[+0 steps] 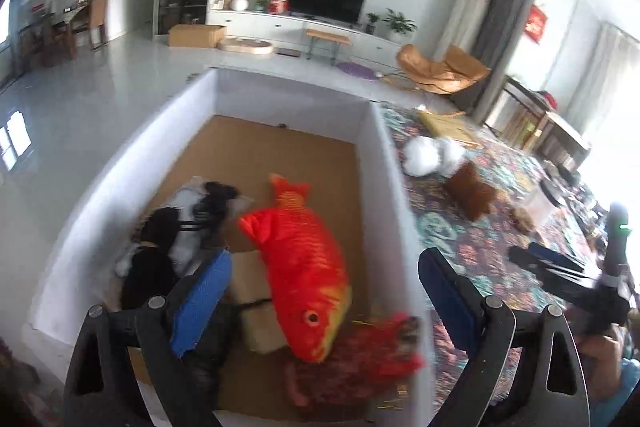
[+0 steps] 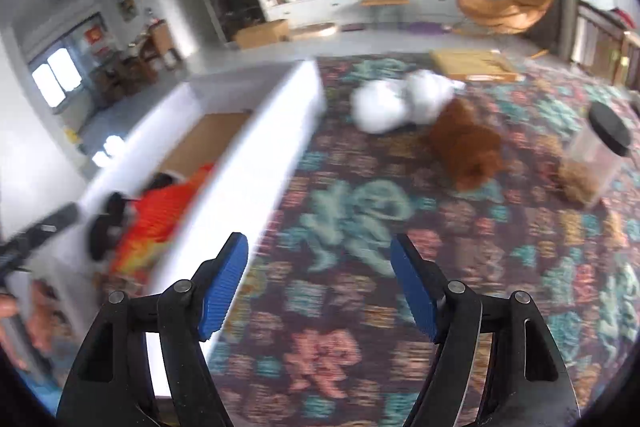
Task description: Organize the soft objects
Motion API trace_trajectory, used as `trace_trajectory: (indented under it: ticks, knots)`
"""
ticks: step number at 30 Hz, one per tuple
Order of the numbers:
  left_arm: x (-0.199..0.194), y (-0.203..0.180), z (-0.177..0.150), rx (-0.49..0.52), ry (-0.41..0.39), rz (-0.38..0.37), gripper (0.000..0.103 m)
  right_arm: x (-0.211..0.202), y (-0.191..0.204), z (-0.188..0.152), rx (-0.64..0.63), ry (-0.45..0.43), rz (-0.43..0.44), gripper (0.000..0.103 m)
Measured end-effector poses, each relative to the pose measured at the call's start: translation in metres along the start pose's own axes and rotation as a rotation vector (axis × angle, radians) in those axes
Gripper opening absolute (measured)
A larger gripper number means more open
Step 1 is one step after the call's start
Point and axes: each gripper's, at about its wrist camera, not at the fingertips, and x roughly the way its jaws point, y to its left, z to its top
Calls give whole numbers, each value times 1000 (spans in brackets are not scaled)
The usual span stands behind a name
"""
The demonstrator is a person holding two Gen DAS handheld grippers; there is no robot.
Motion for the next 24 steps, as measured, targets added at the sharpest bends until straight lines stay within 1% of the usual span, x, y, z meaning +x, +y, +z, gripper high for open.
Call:
trace_trajectory:
  ticks: [1, 2, 3, 5, 7, 9, 11, 13, 15, 19, 23, 24]
  knots:
    - [0, -23, 1, 39, 11, -49, 94, 9, -23, -10, 22, 19, -73, 77]
    - [3, -47, -3, 83, 24, -100, 94, 17, -46, -22, 52, 42, -123, 77]
    - [4, -70, -6, 125, 37, -145, 94, 22, -68, -32, 88, 65, -157, 76]
    - [10, -113, -16, 208, 70, -225, 100, 22, -102, -48, 159, 83, -201, 76]
    - [23, -151, -30, 264, 106, -271, 101, 21, -124, -60, 202, 74, -232, 76]
    - [50, -179, -46, 299, 161, -285, 101, 23, -137, -65, 227, 71, -247, 76]
    - [84, -196, -58, 313, 218, -260, 101, 25, -140, -68, 213, 47, -256, 76]
    - [117, -200, -65, 313, 244, -211, 101, 27, -135, -71, 172, 36, -272, 78]
    - [144, -201, -67, 317, 244, -157, 101, 28, -133, -72, 152, 17, -285, 81]
    - [186, -193, -62, 323, 236, -70, 101, 32, -139, -70, 170, 17, -269, 85]
    - [213, -182, -58, 287, 247, -42, 101, 29, -135, -73, 162, 19, -268, 87]
    - [214, -183, -58, 297, 228, -41, 101, 29, -134, -73, 160, 19, -269, 87]
